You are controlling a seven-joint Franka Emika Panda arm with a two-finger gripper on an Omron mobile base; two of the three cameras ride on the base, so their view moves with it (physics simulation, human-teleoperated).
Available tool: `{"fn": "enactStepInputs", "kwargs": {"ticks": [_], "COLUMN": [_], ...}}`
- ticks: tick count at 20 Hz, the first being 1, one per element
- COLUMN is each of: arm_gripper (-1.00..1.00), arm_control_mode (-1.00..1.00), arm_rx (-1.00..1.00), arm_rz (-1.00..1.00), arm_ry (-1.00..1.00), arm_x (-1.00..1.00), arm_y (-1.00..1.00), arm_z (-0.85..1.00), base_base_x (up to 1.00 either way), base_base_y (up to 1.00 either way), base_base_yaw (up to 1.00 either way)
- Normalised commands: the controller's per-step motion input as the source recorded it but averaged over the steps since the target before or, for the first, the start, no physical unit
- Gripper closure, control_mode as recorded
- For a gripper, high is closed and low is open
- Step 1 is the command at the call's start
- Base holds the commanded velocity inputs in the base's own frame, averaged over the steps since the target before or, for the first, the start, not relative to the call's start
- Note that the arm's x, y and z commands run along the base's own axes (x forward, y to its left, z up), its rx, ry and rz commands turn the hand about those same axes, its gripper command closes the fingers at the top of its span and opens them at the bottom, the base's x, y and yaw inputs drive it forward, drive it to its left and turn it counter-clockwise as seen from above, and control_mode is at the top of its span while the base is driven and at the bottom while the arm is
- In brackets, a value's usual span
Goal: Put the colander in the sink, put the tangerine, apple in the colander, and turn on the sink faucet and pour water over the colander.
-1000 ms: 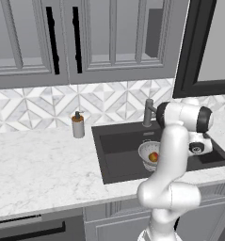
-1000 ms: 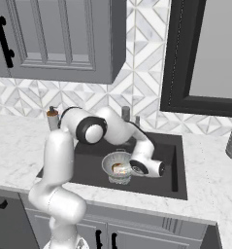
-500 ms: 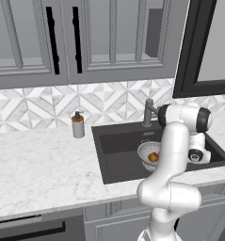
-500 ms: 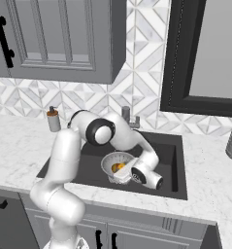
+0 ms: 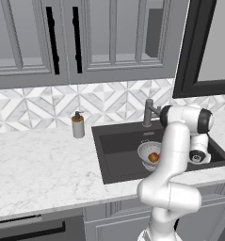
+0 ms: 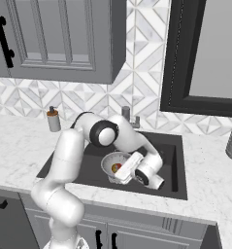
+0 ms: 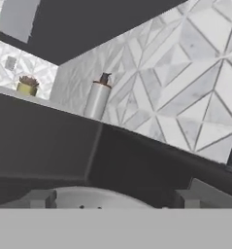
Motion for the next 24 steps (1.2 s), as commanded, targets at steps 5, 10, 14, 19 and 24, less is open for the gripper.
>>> {"fn": "enactStepInputs", "kwargs": {"ticks": [5,10,14,19,24], "arm_gripper": [-1.00,-1.00,-1.00,-1.00,-1.00], "arm_control_mode": [-1.00,-1.00,-1.00,-1.00,-1.00], "arm_rx": [0.00,0.01,0.02,0.08,0.03], "arm_rz": [0.13,0.09,0.00,0.00,0.00], "arm_ry": [-0.01,-0.15,-0.20,-0.08,0.27], "arm_x": [0.00,-0.16,-0.31,-0.34,-0.05], "arm_y": [0.00,-0.05,-0.12,-0.36,-0.31], "arm_z": [0.75,0.80,0.56,0.31,0.47], "base_base_x": [0.00,0.00,0.00,0.00,0.00], "base_base_y": [0.00,0.00,0.00,0.00,0.00], "base_base_yaw": [0.00,0.00,0.00,0.00,0.00]}}
